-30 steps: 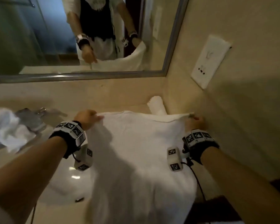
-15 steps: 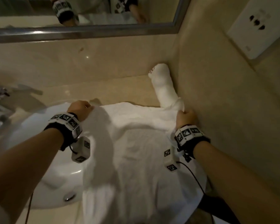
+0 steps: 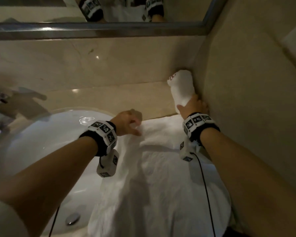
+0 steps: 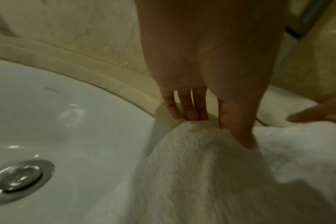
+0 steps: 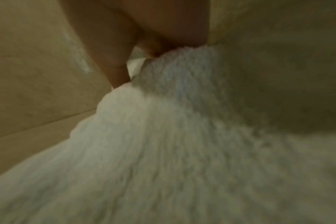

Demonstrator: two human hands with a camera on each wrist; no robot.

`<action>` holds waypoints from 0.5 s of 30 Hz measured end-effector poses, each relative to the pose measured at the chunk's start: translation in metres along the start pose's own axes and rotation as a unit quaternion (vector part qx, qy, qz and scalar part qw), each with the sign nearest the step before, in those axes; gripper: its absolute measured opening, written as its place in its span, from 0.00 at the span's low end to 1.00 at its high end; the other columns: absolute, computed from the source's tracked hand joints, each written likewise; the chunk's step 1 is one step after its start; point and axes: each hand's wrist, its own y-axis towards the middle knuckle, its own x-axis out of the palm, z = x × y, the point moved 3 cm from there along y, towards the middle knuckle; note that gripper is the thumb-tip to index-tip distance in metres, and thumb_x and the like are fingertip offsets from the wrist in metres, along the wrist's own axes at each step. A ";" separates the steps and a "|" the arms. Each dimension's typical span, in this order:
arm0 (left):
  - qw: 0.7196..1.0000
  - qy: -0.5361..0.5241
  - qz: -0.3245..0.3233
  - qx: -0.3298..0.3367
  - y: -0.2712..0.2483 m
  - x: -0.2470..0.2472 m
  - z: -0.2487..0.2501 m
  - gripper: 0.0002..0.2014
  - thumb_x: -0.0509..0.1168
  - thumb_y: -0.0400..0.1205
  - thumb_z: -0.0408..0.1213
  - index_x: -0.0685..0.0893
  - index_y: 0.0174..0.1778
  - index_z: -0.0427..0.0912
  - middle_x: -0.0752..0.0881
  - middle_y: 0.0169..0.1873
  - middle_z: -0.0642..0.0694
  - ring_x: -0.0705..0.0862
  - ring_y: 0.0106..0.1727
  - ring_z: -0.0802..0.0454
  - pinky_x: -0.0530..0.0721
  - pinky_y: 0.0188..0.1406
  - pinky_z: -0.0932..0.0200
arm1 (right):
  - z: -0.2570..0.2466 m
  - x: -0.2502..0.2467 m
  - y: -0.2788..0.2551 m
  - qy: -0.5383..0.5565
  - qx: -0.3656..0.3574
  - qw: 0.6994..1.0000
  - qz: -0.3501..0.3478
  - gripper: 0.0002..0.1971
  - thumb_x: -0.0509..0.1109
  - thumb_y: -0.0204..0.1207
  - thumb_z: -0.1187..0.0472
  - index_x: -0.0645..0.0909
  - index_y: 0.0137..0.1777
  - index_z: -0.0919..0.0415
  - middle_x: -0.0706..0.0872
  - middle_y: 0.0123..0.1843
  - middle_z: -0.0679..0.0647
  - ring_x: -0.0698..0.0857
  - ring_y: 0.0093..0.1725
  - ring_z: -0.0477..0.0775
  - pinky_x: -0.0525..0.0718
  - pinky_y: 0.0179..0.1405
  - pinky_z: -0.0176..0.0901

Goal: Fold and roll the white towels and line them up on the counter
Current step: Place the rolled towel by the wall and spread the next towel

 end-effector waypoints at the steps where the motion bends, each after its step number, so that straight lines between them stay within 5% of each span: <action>1: 1.000 0.015 -0.004 0.000 0.004 0.003 -0.003 0.19 0.76 0.71 0.40 0.85 0.56 0.37 0.81 0.58 0.39 0.76 0.62 0.42 0.73 0.62 0.58 | -0.001 0.001 0.005 -0.008 -0.001 1.000 -0.007 0.35 0.73 0.71 0.48 0.65 0.73 0.62 0.75 0.71 0.62 0.71 0.72 0.65 0.70 0.71 0.57; 5: 1.000 -0.011 0.009 -0.014 0.017 0.000 -0.013 0.14 0.75 0.73 0.37 0.87 0.54 0.41 0.80 0.60 0.41 0.77 0.63 0.43 0.74 0.66 0.53 | -0.016 0.000 0.010 -0.072 -0.128 0.988 -0.050 0.31 0.73 0.71 0.53 0.68 0.73 0.59 0.75 0.71 0.61 0.71 0.71 0.64 0.68 0.70 0.54; 9: 0.999 -0.026 0.020 -0.021 0.029 -0.006 -0.016 0.12 0.75 0.72 0.34 0.88 0.51 0.37 0.80 0.47 0.47 0.76 0.49 0.53 0.69 0.47 0.67 | -0.054 0.020 0.012 -0.086 -0.303 0.946 -0.071 0.36 0.74 0.68 0.58 0.67 0.77 0.53 0.74 0.75 0.56 0.73 0.73 0.61 0.69 0.73 0.52; 15: 0.998 -0.044 0.025 0.026 0.035 -0.005 -0.024 0.09 0.80 0.62 0.31 0.89 0.36 0.38 0.86 0.41 0.43 0.83 0.45 0.40 0.82 0.50 0.52 | -0.097 0.040 0.033 -0.021 -0.368 0.929 -0.014 0.31 0.72 0.68 0.69 0.74 0.73 0.62 0.80 0.69 0.62 0.77 0.69 0.65 0.69 0.74 0.55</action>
